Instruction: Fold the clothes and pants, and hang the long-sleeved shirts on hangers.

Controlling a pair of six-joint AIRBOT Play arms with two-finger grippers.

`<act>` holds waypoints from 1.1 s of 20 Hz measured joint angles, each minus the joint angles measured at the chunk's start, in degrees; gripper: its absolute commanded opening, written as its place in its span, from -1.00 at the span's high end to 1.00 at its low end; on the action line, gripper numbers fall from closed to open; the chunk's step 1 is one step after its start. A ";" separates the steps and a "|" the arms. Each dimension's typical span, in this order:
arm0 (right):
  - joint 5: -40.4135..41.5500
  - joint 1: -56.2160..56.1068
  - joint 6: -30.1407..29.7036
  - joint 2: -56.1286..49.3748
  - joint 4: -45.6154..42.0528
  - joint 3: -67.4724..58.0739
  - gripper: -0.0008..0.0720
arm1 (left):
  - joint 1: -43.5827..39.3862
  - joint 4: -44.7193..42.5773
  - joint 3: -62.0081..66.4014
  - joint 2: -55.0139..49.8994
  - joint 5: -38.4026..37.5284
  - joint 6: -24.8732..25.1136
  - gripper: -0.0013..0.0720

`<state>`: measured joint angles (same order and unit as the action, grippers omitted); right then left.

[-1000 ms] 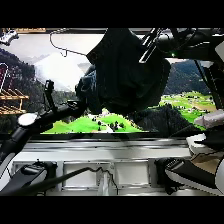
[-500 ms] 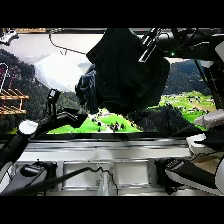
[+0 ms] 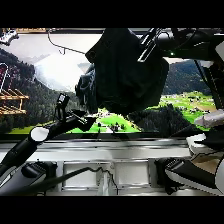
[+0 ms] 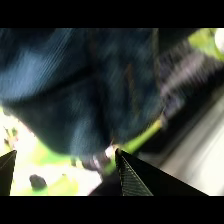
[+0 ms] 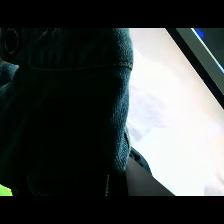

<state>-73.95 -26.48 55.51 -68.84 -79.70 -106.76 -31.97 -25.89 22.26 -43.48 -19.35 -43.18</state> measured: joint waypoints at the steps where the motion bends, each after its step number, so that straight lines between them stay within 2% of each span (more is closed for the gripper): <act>1: 0.00 0.00 0.20 0.00 0.04 0.00 0.84 | -1.60 0.20 -0.02 -0.09 4.20 -0.09 -0.89; 2: 0.04 0.00 0.26 0.00 0.17 0.00 0.84 | -2.78 0.39 -0.02 -0.33 8.17 -0.13 -0.46; 3: 0.07 0.02 0.44 0.00 0.24 0.00 0.84 | -3.69 0.59 -0.02 -0.57 12.28 -0.17 0.25; 4: 0.07 0.02 0.57 0.00 0.26 0.00 0.84 | -4.28 0.68 -0.02 -0.79 15.72 -0.17 0.75; 5: 0.07 0.02 0.61 0.00 0.31 0.00 0.84 | -4.70 0.85 -0.02 -0.94 18.95 -0.20 0.89; 12: 0.02 0.02 0.85 0.00 0.63 0.00 0.84 | -5.53 1.22 0.44 0.52 30.40 -0.37 0.90; 15: -0.02 0.02 0.85 0.00 2.27 0.00 0.84 | -2.78 0.76 2.84 0.26 34.23 -0.31 0.90; 17: -0.04 0.02 0.85 0.00 3.48 0.00 0.84 | 1.27 0.50 6.01 -1.33 33.20 -0.33 0.90; 22: -0.04 0.02 0.74 0.04 4.72 0.00 0.84 | 13.90 0.02 18.60 -8.52 21.86 -0.35 0.90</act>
<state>-74.00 -26.46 56.25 -68.79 -74.98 -106.76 -18.06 -25.87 40.86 -52.01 2.50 -43.53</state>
